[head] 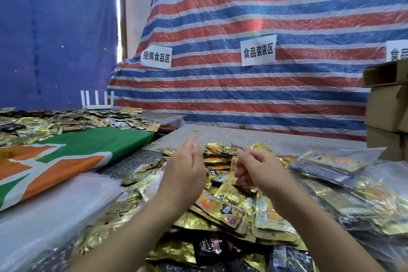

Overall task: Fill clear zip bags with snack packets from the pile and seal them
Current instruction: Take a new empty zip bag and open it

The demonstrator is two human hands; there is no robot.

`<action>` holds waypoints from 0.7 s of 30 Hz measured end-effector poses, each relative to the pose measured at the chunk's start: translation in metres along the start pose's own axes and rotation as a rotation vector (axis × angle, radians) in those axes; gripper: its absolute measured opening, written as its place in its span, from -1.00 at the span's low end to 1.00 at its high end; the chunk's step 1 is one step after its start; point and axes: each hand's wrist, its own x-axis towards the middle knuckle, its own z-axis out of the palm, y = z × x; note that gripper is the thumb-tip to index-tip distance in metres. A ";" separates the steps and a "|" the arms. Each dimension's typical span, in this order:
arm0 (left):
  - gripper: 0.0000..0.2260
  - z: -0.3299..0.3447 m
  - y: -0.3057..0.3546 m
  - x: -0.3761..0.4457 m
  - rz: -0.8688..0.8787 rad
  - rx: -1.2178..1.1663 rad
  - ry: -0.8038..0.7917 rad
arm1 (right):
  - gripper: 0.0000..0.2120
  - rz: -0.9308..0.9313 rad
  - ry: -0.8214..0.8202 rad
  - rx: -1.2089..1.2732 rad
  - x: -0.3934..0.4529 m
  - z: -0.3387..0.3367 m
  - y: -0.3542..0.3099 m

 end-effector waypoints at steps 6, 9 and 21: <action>-0.51 0.031 0.023 -0.037 0.099 -0.108 -0.131 | -0.46 0.234 -0.028 0.071 0.005 -0.001 0.005; -0.50 0.036 0.017 -0.044 0.163 -0.067 -0.198 | -0.34 0.281 -0.031 0.060 0.009 -0.004 0.006; -0.46 0.033 0.017 -0.055 0.271 0.013 -0.299 | -0.73 0.174 -0.083 0.125 -0.003 0.003 0.003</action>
